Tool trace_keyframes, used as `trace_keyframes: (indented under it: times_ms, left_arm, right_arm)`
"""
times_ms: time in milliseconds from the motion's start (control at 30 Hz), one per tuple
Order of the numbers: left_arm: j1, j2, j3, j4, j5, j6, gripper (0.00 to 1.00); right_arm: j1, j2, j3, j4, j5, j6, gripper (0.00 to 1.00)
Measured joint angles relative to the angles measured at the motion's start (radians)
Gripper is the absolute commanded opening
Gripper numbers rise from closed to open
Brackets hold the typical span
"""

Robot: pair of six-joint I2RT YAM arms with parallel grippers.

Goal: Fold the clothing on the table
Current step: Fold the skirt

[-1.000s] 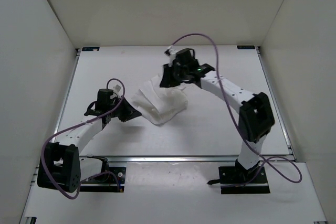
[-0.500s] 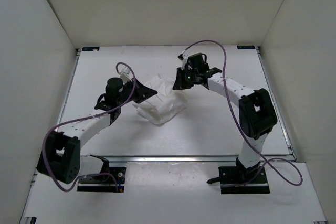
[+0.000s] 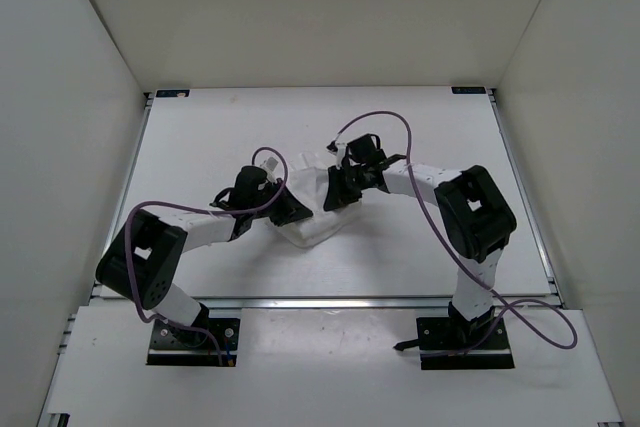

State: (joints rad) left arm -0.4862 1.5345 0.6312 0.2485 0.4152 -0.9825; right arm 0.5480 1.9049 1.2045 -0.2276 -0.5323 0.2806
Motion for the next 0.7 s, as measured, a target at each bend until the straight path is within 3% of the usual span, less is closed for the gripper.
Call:
trace_keyframes:
  times_ms: [167,200,300,500,700]
  left_arm:
    - [-0.013,-0.01,-0.045,-0.07,-0.015,0.024,0.0]
    - [-0.016,-0.011,-0.058,-0.08,-0.016,0.026,0.0]
    - [-0.021,-0.018,-0.09,-0.116,-0.016,0.032,0.0]
    - [-0.033,-0.02,-0.097,-0.176,-0.016,0.05,0.0]
    - [-0.021,-0.021,-0.095,-0.219,-0.012,0.073,0.0]
  right_arm:
    - [-0.007,-0.001,-0.01,0.0,-0.009,-0.001,0.04]
    - [-0.008,-0.002,-0.01,-0.001,-0.007,0.0,0.14]
    - [-0.014,-0.013,-0.01,-0.008,0.001,0.003,0.34]
    - [-0.092,-0.046,0.043,-0.034,0.041,-0.001,0.33]
    - [-0.172,-0.06,0.056,-0.039,0.084,-0.011,0.26]
